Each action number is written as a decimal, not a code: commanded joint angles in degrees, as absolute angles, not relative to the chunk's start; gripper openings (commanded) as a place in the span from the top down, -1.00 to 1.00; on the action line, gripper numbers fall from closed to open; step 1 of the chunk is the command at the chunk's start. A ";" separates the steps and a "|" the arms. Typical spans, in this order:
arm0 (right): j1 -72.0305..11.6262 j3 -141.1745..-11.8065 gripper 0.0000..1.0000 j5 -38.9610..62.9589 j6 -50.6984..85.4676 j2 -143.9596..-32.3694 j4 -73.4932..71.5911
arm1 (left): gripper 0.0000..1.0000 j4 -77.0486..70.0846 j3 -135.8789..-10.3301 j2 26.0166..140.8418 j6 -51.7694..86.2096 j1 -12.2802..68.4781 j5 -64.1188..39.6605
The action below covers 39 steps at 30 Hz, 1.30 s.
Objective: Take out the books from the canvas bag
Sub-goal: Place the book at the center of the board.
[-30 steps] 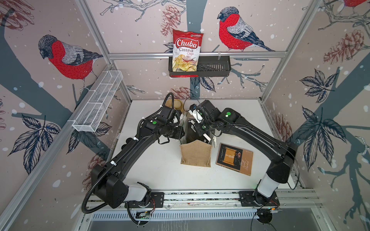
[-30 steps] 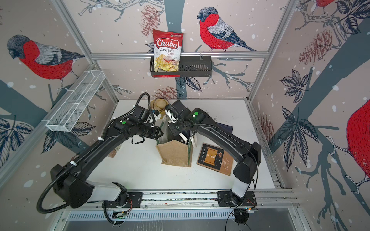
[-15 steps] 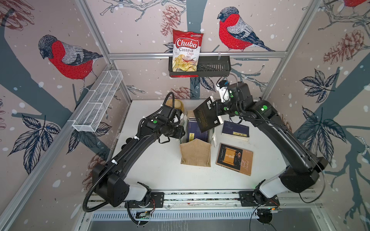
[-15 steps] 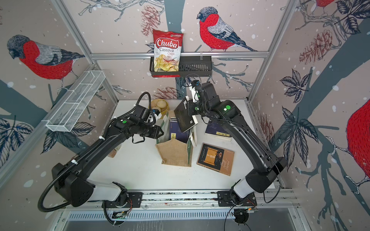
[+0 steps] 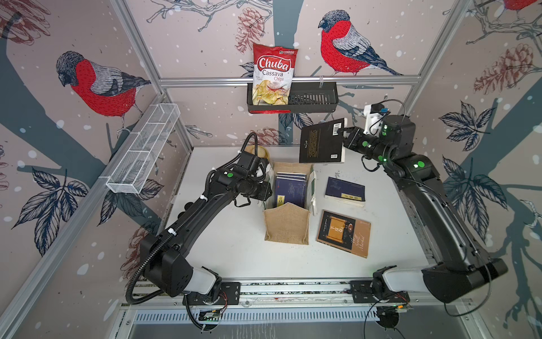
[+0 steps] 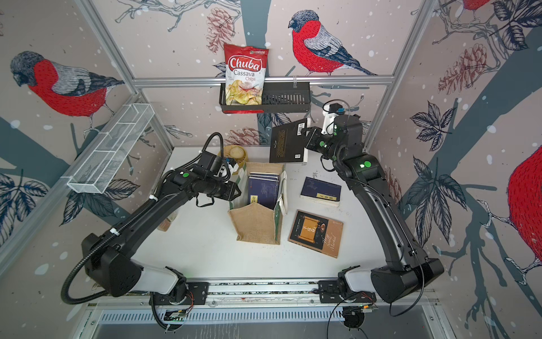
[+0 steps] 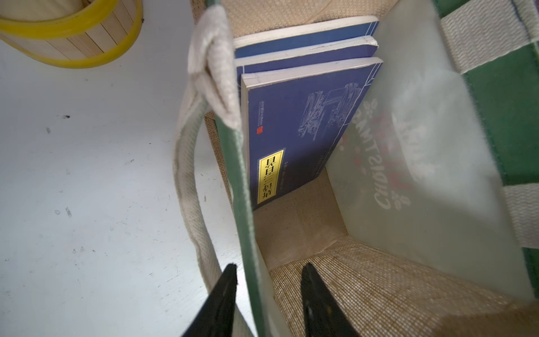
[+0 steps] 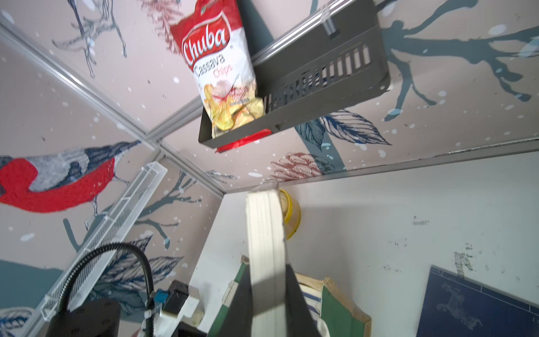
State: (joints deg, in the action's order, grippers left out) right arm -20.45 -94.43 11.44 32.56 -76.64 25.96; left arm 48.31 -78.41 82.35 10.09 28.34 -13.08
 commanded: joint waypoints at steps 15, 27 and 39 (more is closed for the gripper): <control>-8.80 -71.52 0.86 7.78 46.19 -68.26 -1.27 | -0.03 49.76 -84.00 83.23 9.51 28.25 -6.82; -19.32 -80.01 0.86 5.99 43.87 -68.11 6.09 | -0.41 45.29 -89.72 80.24 18.36 24.83 -0.14; -35.76 -86.34 0.85 7.02 45.94 -76.54 3.93 | -0.51 42.96 -90.54 78.56 26.26 17.09 -7.11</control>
